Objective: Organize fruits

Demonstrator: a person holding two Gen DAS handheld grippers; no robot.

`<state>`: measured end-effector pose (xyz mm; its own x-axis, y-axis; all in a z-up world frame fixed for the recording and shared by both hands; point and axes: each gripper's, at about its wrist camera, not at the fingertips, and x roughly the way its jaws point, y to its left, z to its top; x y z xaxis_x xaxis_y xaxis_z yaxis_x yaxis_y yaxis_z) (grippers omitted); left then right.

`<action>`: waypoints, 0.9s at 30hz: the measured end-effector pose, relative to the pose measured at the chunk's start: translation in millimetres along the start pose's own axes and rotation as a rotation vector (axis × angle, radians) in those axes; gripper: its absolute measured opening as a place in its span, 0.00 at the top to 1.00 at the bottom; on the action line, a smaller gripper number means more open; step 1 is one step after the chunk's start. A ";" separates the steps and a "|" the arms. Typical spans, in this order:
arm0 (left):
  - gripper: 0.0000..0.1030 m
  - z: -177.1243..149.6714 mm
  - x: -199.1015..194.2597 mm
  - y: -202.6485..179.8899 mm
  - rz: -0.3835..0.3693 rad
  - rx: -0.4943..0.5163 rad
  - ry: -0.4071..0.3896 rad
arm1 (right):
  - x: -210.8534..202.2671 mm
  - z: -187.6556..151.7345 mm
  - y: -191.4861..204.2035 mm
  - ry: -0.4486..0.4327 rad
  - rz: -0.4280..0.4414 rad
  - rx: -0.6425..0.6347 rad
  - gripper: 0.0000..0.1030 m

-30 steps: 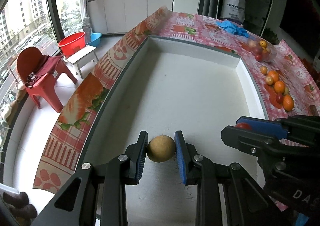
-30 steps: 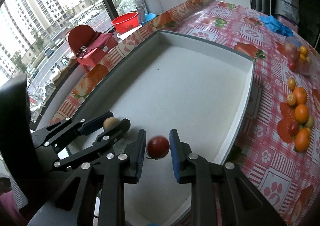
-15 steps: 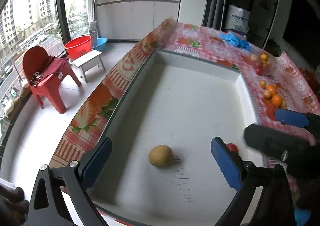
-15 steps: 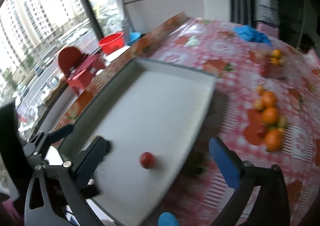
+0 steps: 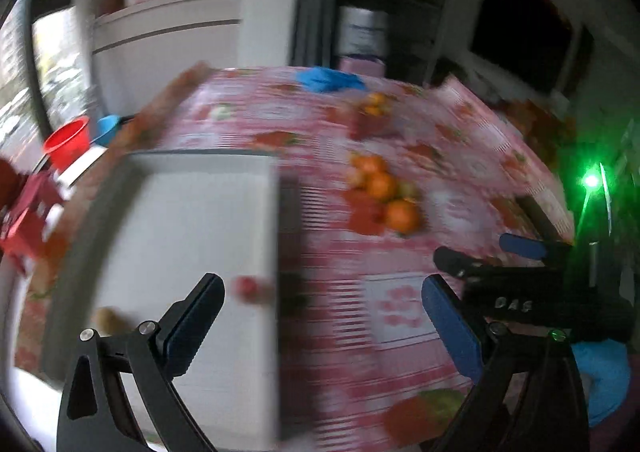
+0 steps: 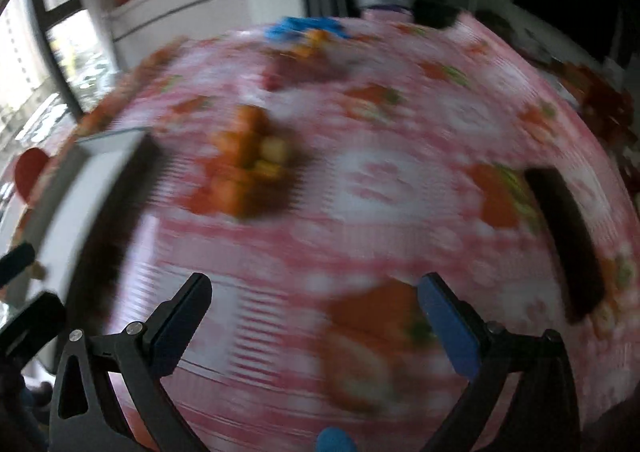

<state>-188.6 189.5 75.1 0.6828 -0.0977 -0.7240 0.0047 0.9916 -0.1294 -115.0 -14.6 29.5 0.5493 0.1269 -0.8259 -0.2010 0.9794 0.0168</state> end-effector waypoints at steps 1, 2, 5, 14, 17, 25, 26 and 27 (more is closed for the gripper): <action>0.03 1.1 8.8 -15.1 -0.002 0.019 0.009 | -0.4 -4.7 -10.0 0.003 -0.018 0.007 0.00; 0.03 1.9 18.7 -28.5 -0.002 0.031 0.016 | -0.4 -10.5 -22.7 0.003 -0.041 0.015 0.00; 0.03 7.3 51.9 -60.6 -0.010 0.031 0.057 | -2.0 -27.7 -53.7 -0.003 -0.104 0.037 0.00; 0.03 27.1 117.1 -121.1 0.009 0.016 0.074 | -7.9 -55.8 -95.1 -0.091 -0.162 0.111 0.00; 0.03 28.0 132.1 -141.9 0.024 0.096 0.071 | -7.8 -57.7 -96.6 -0.097 -0.148 0.103 0.00; 0.00 39.9 172.2 -171.6 0.004 0.171 0.152 | -5.4 -58.4 -94.5 -0.112 -0.143 0.082 0.00; 0.00 40.9 173.7 -171.8 0.005 0.170 0.152 | -5.2 -58.5 -94.1 -0.113 -0.143 0.081 0.00; 0.00 40.9 173.6 -171.5 0.006 0.170 0.152 | -5.0 -58.4 -93.9 -0.113 -0.142 0.080 0.00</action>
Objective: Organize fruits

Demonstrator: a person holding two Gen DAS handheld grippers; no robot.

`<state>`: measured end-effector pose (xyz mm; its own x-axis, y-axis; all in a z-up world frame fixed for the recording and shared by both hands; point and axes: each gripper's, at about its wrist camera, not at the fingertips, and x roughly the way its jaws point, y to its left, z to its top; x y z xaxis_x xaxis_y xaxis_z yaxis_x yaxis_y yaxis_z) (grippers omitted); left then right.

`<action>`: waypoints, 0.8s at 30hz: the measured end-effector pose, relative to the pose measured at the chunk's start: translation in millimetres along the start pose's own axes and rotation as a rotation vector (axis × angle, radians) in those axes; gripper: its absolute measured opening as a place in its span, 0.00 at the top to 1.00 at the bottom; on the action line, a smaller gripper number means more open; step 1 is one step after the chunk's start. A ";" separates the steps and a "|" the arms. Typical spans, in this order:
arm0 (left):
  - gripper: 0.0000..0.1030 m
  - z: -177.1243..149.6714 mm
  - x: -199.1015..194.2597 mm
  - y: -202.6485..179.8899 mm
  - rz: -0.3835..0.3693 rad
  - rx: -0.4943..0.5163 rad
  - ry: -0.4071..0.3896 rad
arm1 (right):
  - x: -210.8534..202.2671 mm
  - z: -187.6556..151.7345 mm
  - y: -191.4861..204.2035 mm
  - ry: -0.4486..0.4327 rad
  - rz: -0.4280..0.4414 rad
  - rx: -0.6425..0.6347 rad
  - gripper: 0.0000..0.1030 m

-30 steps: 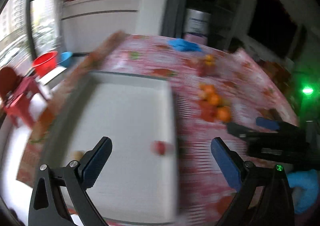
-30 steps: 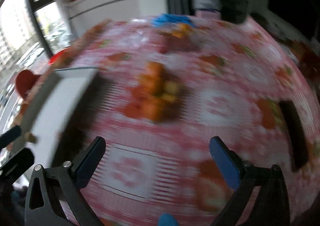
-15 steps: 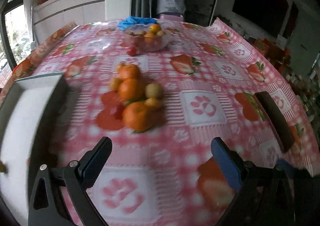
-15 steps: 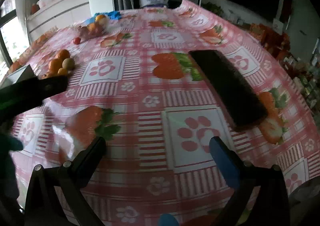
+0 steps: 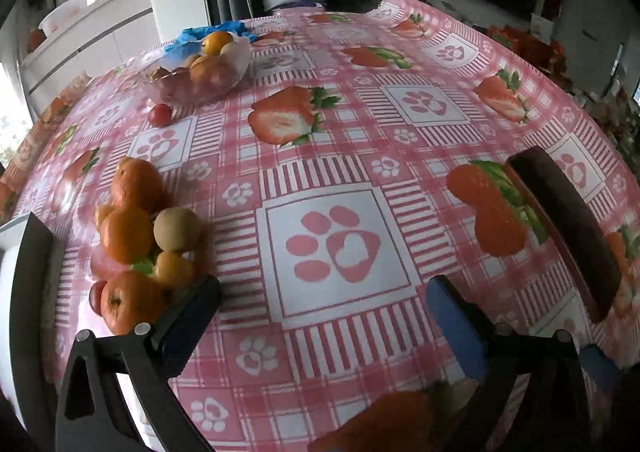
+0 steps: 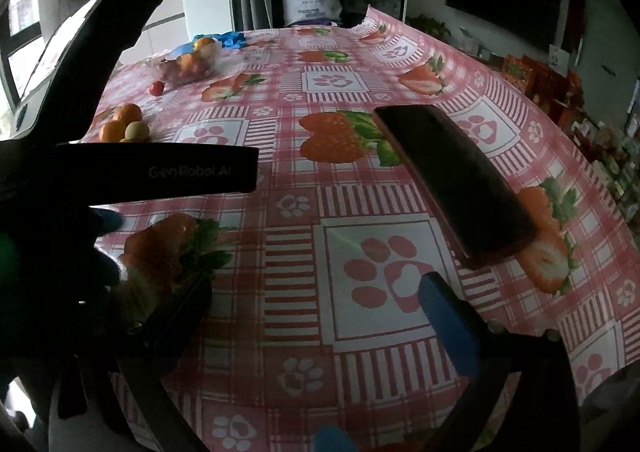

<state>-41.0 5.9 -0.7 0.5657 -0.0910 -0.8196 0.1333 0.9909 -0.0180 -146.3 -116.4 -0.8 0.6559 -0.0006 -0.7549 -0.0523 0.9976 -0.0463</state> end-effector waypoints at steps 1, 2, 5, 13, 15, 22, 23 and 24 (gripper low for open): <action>0.00 -0.6 -0.3 0.8 -0.002 -0.001 0.000 | 0.0 -0.2 0.2 0.000 0.000 0.000 0.00; 0.00 -1.0 -0.4 0.4 0.000 0.000 -0.001 | -0.3 -0.5 0.3 -0.001 -0.001 0.001 0.00; 0.00 -1.2 -0.7 0.2 -0.001 0.000 0.000 | 0.6 0.3 1.5 -0.003 0.001 0.000 0.00; 0.00 0.6 0.4 -0.1 -0.001 0.000 0.000 | 2.2 1.5 1.6 -0.003 0.008 -0.006 0.00; 0.00 0.6 0.4 -0.1 -0.001 0.000 0.000 | 2.2 1.6 1.7 -0.003 0.007 -0.006 0.00; 0.00 0.7 0.5 0.0 -0.001 0.000 0.000 | 2.3 1.5 1.3 -0.004 0.008 -0.006 0.00; 0.00 -0.3 -0.1 0.4 -0.001 0.000 0.000 | 2.3 1.5 1.4 -0.004 0.008 -0.006 0.00; 0.00 0.5 0.4 0.0 -0.001 0.000 0.000 | 2.4 1.6 1.3 -0.004 0.008 -0.006 0.00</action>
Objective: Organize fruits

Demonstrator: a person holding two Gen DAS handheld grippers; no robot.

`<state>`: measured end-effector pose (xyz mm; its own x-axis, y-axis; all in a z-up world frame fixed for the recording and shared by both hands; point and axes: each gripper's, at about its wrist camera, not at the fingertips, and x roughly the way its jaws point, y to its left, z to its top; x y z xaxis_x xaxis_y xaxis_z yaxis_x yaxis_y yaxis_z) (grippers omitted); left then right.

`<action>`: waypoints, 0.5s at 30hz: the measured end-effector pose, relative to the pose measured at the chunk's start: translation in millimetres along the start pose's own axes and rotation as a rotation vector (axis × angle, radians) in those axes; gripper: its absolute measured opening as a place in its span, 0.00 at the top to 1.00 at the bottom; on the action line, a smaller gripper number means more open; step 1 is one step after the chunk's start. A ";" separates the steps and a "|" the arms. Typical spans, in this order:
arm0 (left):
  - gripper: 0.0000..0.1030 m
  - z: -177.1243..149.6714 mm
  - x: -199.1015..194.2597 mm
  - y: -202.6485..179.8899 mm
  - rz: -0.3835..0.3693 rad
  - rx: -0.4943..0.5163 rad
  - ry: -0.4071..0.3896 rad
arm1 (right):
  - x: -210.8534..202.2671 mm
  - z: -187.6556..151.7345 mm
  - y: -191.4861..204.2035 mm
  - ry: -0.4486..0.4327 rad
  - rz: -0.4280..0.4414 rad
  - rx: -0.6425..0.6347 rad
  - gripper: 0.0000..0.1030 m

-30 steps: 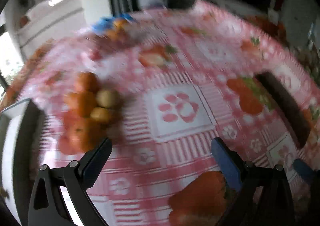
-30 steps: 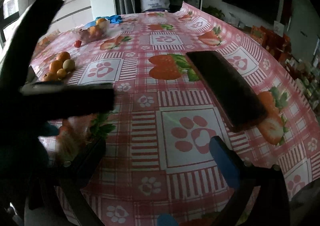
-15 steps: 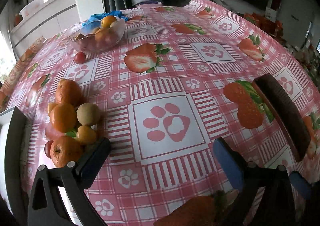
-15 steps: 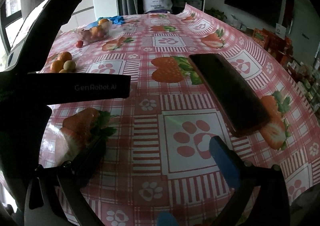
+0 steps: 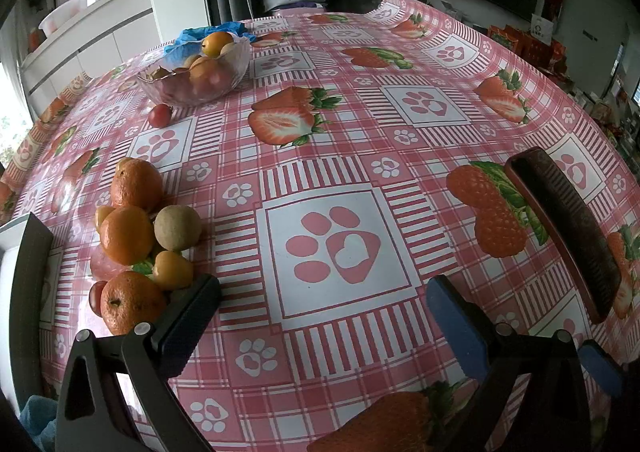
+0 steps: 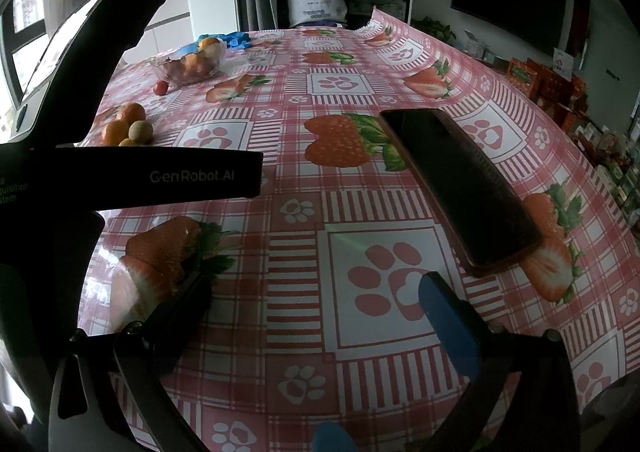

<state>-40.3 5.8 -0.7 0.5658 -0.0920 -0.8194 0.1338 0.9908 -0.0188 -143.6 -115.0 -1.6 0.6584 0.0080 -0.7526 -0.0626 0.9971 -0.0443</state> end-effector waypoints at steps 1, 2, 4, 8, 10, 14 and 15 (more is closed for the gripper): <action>0.00 0.0 0.0 0.0 0.000 0.000 0.000 | 0.1 0.0 0.0 0.000 0.000 0.000 0.00; 0.00 0.0 0.0 0.0 0.000 0.000 0.000 | 0.1 0.0 0.0 0.000 0.000 0.000 0.00; 0.00 -1.0 -0.6 0.4 0.000 0.000 0.000 | 0.2 0.0 0.1 0.000 0.000 0.000 0.00; 0.00 -0.5 -0.3 0.2 0.000 0.000 0.000 | 0.4 0.1 0.1 0.000 0.000 0.000 0.00; 0.00 -0.2 -0.1 0.1 0.000 0.000 0.000 | 0.3 0.0 0.2 0.000 0.000 0.000 0.00; 0.00 -0.6 -0.4 0.3 0.000 0.000 0.000 | 0.4 0.1 0.2 0.000 0.000 0.000 0.00; 0.00 -0.4 -0.2 0.2 0.000 0.000 0.000 | 0.4 0.1 0.3 0.000 0.000 0.000 0.00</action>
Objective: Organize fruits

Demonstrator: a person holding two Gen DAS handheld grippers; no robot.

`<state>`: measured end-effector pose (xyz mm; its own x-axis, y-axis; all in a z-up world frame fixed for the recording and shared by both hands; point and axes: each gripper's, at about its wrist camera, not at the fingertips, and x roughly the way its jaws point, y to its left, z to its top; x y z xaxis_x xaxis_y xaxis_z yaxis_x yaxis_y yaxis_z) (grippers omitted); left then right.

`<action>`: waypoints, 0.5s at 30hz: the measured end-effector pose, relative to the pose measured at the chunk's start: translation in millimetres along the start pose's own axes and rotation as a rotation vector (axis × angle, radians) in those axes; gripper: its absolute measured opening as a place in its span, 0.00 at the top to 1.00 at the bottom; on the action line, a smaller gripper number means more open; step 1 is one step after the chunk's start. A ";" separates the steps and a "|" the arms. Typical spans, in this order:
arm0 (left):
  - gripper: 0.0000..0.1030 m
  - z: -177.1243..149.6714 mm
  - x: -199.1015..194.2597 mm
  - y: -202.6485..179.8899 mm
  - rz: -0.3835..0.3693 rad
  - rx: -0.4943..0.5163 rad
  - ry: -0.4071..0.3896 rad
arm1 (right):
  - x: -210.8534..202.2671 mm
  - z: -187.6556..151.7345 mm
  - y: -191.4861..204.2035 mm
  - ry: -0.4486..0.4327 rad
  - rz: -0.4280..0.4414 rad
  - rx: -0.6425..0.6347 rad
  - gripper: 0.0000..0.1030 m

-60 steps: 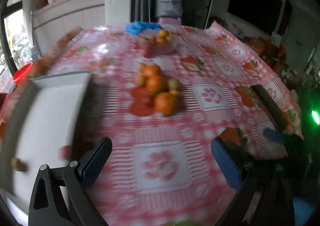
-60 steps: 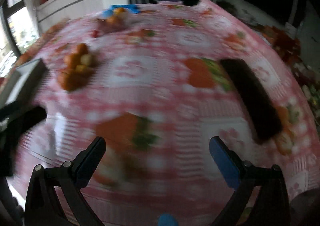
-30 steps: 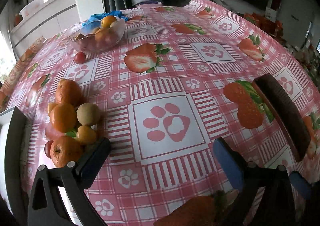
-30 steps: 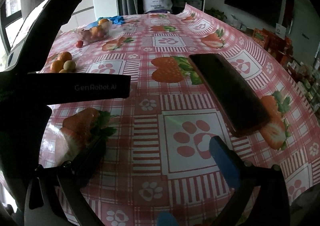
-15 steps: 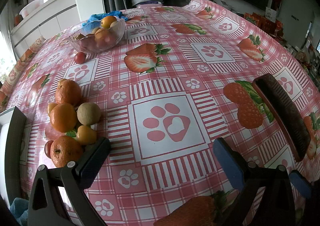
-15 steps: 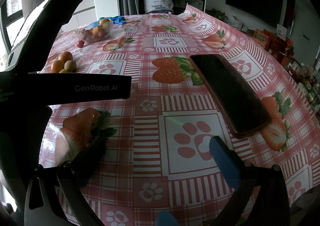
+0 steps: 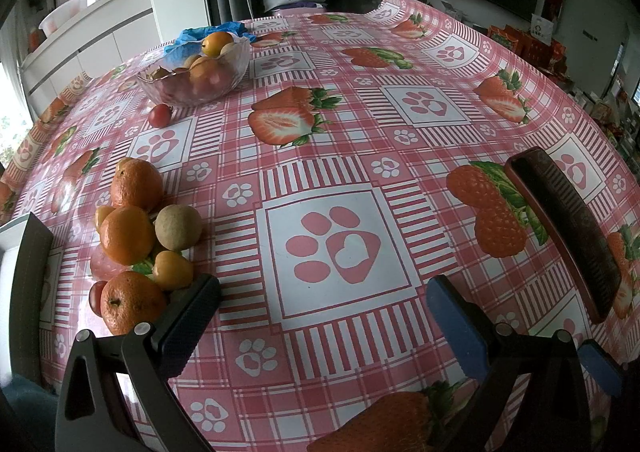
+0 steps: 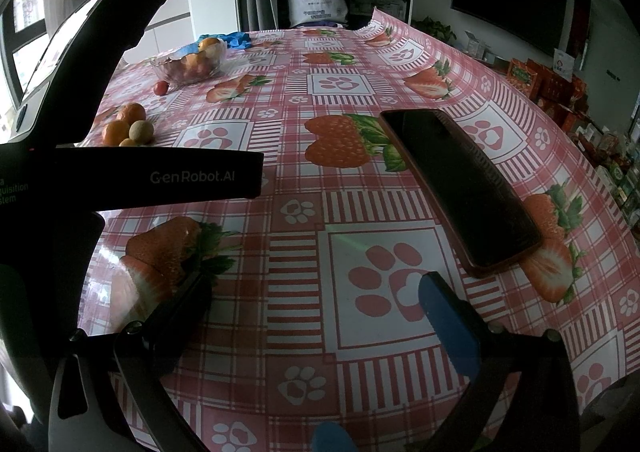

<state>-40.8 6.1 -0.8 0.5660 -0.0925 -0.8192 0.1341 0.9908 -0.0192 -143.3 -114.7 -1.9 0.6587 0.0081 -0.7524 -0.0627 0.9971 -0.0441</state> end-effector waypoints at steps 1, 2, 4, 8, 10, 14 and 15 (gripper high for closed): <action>0.00 -0.8 -0.5 0.4 0.000 0.000 0.000 | 0.0 0.0 0.0 0.000 0.000 0.000 0.00; 0.00 0.1 0.1 0.0 0.000 0.000 0.000 | 0.0 0.0 0.0 0.000 0.000 0.000 0.00; 0.00 0.2 0.2 0.0 0.000 0.000 0.000 | 0.0 0.0 0.0 0.000 0.000 0.000 0.00; 0.00 0.1 0.1 0.1 0.000 0.000 0.000 | 0.0 0.0 -0.1 0.000 0.000 0.000 0.00; 0.00 -0.2 -0.1 0.3 0.000 0.000 0.000 | -0.1 -0.1 -0.1 -0.001 0.000 0.000 0.00; 0.00 0.6 0.2 0.0 -0.001 0.000 0.000 | -0.1 0.0 -0.1 -0.001 0.000 0.000 0.00; 0.00 0.5 0.1 0.0 -0.001 0.000 0.000 | -0.1 -0.1 -0.1 0.000 0.000 0.001 0.00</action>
<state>-40.3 6.1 -0.5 0.5662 -0.0932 -0.8190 0.1345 0.9907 -0.0197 -143.4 -114.8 -1.9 0.6590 0.0083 -0.7521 -0.0624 0.9971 -0.0437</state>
